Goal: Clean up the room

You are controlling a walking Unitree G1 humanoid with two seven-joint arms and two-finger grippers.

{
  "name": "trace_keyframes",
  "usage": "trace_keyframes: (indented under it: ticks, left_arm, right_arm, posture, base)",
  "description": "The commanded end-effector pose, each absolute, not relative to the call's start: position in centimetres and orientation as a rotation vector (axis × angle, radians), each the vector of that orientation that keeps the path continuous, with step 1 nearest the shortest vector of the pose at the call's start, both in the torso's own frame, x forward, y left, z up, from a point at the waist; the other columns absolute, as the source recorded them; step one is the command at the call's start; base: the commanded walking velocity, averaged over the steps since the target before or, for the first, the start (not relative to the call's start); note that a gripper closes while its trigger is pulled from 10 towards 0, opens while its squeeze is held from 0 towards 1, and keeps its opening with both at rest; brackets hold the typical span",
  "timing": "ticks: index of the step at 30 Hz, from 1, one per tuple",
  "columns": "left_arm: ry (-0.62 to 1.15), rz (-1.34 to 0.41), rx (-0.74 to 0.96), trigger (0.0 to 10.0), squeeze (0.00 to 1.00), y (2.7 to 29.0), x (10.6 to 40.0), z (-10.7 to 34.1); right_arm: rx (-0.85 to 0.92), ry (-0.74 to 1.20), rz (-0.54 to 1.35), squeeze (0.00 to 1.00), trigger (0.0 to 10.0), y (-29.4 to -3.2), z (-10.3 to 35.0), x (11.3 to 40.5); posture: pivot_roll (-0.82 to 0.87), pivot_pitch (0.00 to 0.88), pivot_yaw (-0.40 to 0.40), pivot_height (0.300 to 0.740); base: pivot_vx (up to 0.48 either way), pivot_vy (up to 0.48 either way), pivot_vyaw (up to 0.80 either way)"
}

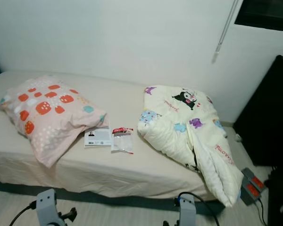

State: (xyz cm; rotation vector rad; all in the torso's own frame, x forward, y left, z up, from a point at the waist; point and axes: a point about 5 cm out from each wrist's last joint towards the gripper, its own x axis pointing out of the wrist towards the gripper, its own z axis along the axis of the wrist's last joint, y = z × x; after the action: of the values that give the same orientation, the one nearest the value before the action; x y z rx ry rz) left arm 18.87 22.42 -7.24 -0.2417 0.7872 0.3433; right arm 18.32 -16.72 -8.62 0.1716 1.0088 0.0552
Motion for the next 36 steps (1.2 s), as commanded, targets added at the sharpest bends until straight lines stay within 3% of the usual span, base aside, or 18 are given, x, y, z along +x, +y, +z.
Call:
trace_keyframes:
  ticks: [1,14,36]
  left_arm:
    - [0.814,0.337,-0.236,10.0,0.00,22.0,18.6,-7.5]
    - [0.809,0.363,-0.208,10.0,0.00,22.5,18.8,-7.3]
    - [0.822,0.352,-0.182,10.0,0.00,22.4,18.3,-7.5]
  right_arm:
    - [0.159,0.995,0.046,0.00,10.0,-17.3,-8.4,18.7]
    - [0.142,0.968,0.082,0.00,10.0,-17.4,-8.2,18.9]
    - [0.128,0.964,0.104,0.00,10.0,-16.4,-8.4,18.7]
  posture:
    - [0.02,0.000,-0.086,0.740]
    - [0.02,0.000,-0.092,0.740]
    - [0.02,0.000,-0.090,0.740]
  base:
    - [0.000,0.000,0.00]
    - [0.000,0.000,0.00]
    - [0.000,0.000,0.76]
